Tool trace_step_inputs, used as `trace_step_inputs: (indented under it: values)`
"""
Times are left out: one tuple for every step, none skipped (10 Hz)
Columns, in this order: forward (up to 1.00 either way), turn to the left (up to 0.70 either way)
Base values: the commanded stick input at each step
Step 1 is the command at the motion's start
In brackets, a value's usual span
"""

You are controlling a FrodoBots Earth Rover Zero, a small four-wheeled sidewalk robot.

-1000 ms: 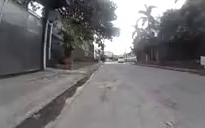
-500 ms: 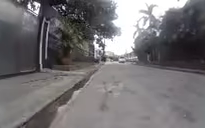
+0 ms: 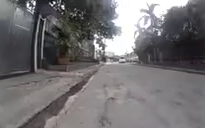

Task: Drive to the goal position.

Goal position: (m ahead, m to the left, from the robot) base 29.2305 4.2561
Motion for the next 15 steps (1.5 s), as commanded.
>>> trace_step_inputs:
  values:
    - [0.7,-0.35]
    - [0.7,-0.28]
    - [0.7,-0.18]
    - [0.7,-0.08]
    - [0.7,0.0]
    - [0.7,0.0]
    - [0.7,0.0]
    - [0.7,0.0]
    - [0.7,0.0]
    - [0.7,0.0]
    - [0.7,0.0]
    - [0.7,0.0]
    - [0.7,0.0]
    - [0.7,0.0]
    - [0.7,0.0]
